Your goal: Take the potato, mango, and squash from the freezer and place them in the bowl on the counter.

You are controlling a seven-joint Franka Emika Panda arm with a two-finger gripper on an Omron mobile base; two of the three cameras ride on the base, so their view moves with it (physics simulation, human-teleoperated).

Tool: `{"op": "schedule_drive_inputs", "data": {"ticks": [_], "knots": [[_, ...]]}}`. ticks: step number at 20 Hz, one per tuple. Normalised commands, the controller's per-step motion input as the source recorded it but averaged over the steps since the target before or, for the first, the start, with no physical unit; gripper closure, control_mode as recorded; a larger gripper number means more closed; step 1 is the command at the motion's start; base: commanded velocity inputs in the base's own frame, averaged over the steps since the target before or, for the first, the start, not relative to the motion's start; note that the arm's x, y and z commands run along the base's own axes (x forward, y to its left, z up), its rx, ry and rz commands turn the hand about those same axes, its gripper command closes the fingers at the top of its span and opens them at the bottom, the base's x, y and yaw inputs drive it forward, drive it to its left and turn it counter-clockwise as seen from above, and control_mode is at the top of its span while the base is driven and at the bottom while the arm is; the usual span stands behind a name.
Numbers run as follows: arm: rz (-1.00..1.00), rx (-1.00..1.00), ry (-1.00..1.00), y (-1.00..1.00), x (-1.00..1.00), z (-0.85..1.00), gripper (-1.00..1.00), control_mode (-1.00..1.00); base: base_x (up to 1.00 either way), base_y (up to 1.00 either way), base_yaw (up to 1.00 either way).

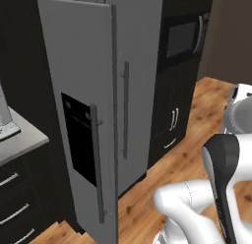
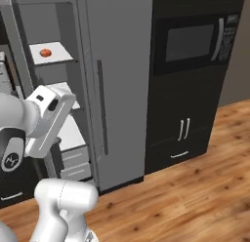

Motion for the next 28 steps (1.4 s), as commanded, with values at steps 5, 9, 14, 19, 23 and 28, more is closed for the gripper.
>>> {"op": "schedule_drive_inputs", "data": {"ticks": [5,9,14,19,23,28], "knots": [[0.0,0.0,0.0,0.0,0.0,0.0,-1.0,1.0,0.53,-1.0,0.23],[0.0,0.0,0.0,0.0,0.0,0.0,-1.0,1.0,0.83,-0.65,0.59],[0.0,0.0,0.0,0.0,0.0,0.0,-1.0,1.0,0.56,-0.68,0.69],[0.0,0.0,0.0,0.0,0.0,0.0,-1.0,1.0,0.48,-0.14,0.6],[0.0,0.0,0.0,0.0,0.0,0.0,-1.0,1.0,0.51,0.04,0.57],[0.0,0.0,0.0,0.0,0.0,0.0,-1.0,1.0,0.47,0.09,0.59]]}}
